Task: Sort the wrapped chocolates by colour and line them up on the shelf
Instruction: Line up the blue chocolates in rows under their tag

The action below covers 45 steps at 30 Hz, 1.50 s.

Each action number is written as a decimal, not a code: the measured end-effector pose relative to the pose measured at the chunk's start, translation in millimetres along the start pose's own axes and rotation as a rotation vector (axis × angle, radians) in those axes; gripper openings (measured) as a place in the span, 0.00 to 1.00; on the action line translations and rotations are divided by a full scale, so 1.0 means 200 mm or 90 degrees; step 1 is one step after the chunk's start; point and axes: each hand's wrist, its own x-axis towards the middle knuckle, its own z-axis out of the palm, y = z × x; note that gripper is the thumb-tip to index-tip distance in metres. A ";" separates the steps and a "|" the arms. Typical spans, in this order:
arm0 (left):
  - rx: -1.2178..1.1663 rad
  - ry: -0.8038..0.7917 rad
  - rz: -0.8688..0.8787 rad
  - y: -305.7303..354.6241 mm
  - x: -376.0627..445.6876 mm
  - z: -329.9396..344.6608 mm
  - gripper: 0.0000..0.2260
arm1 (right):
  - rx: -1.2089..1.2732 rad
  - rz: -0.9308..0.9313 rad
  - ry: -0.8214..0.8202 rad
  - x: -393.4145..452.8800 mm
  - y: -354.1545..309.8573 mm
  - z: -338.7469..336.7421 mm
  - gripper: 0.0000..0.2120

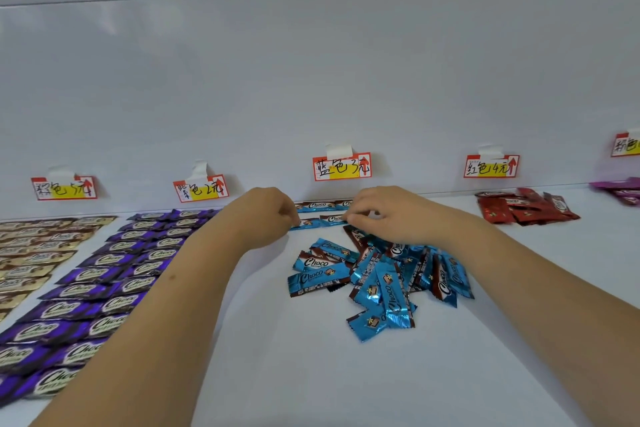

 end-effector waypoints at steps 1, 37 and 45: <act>0.002 0.002 -0.016 -0.01 0.00 -0.01 0.14 | 0.001 -0.007 0.000 0.01 0.00 0.01 0.20; 0.004 0.036 -0.010 -0.01 -0.01 -0.03 0.14 | 0.110 0.029 0.096 0.00 -0.03 -0.02 0.17; -0.119 -0.214 0.097 0.11 -0.04 0.02 0.11 | 0.103 0.129 -0.032 -0.05 -0.01 -0.05 0.21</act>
